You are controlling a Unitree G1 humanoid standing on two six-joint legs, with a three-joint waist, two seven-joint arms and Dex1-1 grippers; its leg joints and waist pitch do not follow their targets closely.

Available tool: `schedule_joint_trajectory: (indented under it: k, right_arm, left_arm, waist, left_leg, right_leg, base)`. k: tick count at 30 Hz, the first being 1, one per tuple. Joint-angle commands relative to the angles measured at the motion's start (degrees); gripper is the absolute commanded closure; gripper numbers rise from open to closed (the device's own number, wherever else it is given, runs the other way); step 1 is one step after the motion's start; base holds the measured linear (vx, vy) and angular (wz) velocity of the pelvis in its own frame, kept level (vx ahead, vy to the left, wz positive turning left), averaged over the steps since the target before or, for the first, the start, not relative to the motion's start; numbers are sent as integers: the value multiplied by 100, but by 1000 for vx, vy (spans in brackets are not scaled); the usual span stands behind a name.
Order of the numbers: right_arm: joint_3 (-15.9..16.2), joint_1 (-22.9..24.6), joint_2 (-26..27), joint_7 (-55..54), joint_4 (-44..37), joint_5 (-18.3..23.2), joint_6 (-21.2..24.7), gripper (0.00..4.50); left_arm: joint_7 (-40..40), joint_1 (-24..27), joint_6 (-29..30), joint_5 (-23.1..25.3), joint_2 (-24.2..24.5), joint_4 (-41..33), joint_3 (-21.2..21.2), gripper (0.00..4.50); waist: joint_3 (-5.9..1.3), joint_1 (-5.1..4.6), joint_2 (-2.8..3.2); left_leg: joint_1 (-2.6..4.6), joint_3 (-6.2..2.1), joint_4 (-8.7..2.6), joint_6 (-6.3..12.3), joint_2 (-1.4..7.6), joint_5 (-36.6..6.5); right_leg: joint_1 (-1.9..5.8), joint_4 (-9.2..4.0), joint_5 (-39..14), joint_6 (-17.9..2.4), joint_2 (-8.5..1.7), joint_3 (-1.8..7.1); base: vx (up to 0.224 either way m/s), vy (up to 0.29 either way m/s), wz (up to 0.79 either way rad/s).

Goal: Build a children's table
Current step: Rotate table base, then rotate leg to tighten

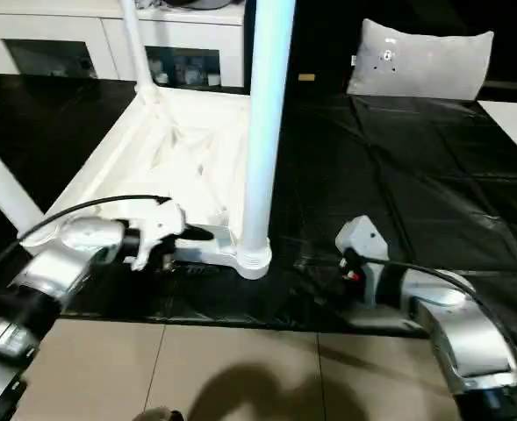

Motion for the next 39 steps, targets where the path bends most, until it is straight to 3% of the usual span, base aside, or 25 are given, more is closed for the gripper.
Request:
schedule_joint_trajectory:
  k: [1,2,4,6,8,12,13,16,19,21,29,31,39]
  right_arm:
    - [-38,3,-79,80,-175,88,70,0]
    - [-44,9,-89,87,-194,96,80,0]
    - [-59,62,-133,178,-274,184,126,0]
    - [-3,124,-166,305,-285,226,131,0]
    - [70,152,-197,299,-284,152,140,0]
    - [61,156,-182,298,-376,224,193,0]
    - [48,177,-166,324,-442,294,239,0]
    - [50,210,-164,329,-473,311,245,0]
    - [-9,244,-146,346,-518,399,268,0]
    - [-1,252,-165,406,-546,456,285,0]
    - [56,361,-200,488,-665,534,332,0]
    - [74,368,-221,514,-666,555,336,0]
    - [62,305,-228,572,-593,530,304,0]
  left_arm:
    - [-26,-165,-101,97,-56,136,-24,143]
    - [-26,-186,-140,115,-69,169,-26,147]
    - [-16,-269,-279,161,-128,317,-43,167]
    - [19,-408,-443,238,-200,599,-63,183]
    - [47,-540,-573,349,-233,849,-79,191]
    - [-33,-657,-693,472,-213,1087,-145,228]
    - [-78,-707,-760,539,-192,1202,-182,230]
    - [-93,-745,-795,555,-196,1305,-175,268]
    - [-162,-842,-871,541,-255,1532,-115,275]
    - [-196,-894,-917,588,-251,1639,-120,313]
    - [-437,-1063,-1052,620,-282,1987,-74,365]
    - [-566,-1129,-1124,695,-299,2124,-125,402]
    - [-879,-1296,-1213,968,-344,2276,-344,441]
  waist:
    - [-365,26,-27]
    - [-367,29,-28]
    - [-366,34,-138]
    - [-369,61,-100]
    - [-365,79,-38]
    - [-360,79,-89]
    - [-358,88,-39]
    - [-368,124,-54]
    - [-367,149,-44]
    - [-366,162,-38]
    - [-365,167,-55]
    - [-365,166,-63]
    - [-367,163,-85]
  left_leg:
    - [166,123,-345,269,-25,-985]
    - [165,122,-342,282,-27,-958]
    - [146,135,-334,395,-24,-841]
    - [152,132,-322,477,-24,-827]
    - [165,125,-327,433,-17,-850]
    - [169,127,-339,378,-12,-965]
    - [179,124,-344,363,-14,-992]
    - [180,121,-339,352,-6,-941]
    - [188,122,-345,324,-4,-1000]
    - [191,119,-349,313,3,-1032]
    - [175,116,-350,327,-6,-956]
    - [176,119,-350,325,-4,-971]
    - [163,126,-340,438,0,-824]
  right_leg:
    - [130,-371,818,-1583,-48,-46]
    - [134,-367,869,-1594,-45,-47]
    - [157,-360,997,-1624,-46,-49]
    - [149,-358,920,-1631,-59,-48]
    - [133,-365,884,-1632,-61,-47]
    - [133,-377,791,-1649,-63,-46]
    - [123,-383,744,-1639,-59,-44]
    - [133,-365,895,-1624,-66,-41]
    - [126,-367,845,-1665,-74,-42]
    - [124,-367,839,-1676,-75,-43]
    - [134,-360,944,-1677,-81,-50]
    - [140,-363,915,-1675,-82,-45]
    - [151,-353,1059,-1727,-94,-49]
  base:
    - [0,0,0]
    - [0,0,0]
    - [0,0,0]
    - [0,0,0]
    - [0,0,0]
    - [0,0,0]
    - [0,0,0]
    - [0,0,0]
    - [0,0,0]
    - [0,0,0]
    - [0,0,0]
    - [0,0,0]
    - [0,0,0]
